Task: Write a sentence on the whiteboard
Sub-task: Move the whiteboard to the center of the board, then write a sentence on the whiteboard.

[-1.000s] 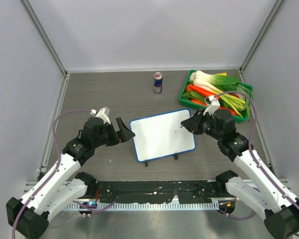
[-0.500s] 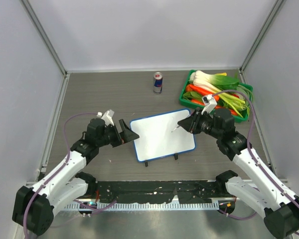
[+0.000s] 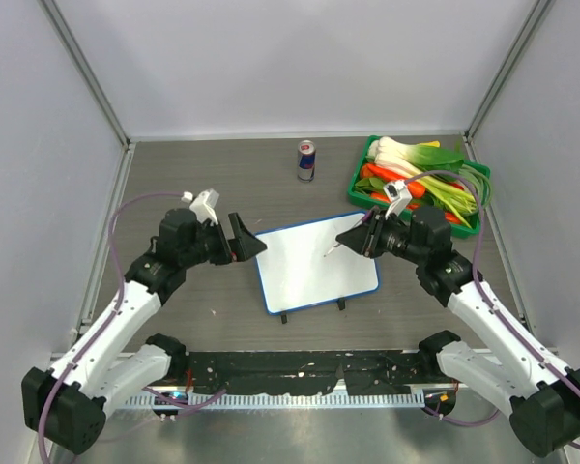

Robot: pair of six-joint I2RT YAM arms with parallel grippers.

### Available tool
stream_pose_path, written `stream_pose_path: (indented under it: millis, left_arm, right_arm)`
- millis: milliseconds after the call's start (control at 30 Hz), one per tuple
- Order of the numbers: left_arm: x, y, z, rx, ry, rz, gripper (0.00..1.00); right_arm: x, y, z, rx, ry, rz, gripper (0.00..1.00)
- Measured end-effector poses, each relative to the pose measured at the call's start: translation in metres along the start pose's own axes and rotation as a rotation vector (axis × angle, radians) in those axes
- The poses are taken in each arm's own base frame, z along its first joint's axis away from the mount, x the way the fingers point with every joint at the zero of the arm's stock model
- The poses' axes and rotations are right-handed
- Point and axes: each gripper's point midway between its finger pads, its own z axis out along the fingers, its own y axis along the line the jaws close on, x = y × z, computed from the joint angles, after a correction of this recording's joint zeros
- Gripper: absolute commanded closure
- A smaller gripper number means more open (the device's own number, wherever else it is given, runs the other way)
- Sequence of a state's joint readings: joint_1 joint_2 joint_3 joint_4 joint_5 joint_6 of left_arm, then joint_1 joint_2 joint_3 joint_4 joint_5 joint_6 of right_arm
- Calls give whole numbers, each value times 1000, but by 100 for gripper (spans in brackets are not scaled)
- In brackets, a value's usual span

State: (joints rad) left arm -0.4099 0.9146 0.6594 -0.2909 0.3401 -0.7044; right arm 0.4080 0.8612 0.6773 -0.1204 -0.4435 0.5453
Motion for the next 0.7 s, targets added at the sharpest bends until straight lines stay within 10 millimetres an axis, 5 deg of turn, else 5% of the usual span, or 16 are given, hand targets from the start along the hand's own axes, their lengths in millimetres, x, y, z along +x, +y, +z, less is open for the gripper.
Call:
stream_pose_path:
  millis: [133, 233, 433, 700]
  left_arm:
    - [-38, -41, -19, 74, -76, 111, 0]
    - [-48, -71, -21, 134, -69, 187, 0]
    - [-20, -121, 18, 238, 105, 324, 3]
    - [14, -133, 56, 294, 259, 338, 18]
  right_arm:
    - [-1, 11, 7, -72, 11, 5, 99]
    - [-2, 18, 11, -123, 23, 14, 99]
    - [-3, 30, 14, -193, 34, 23, 99]
    - [-6, 38, 11, -230, 30, 34, 99]
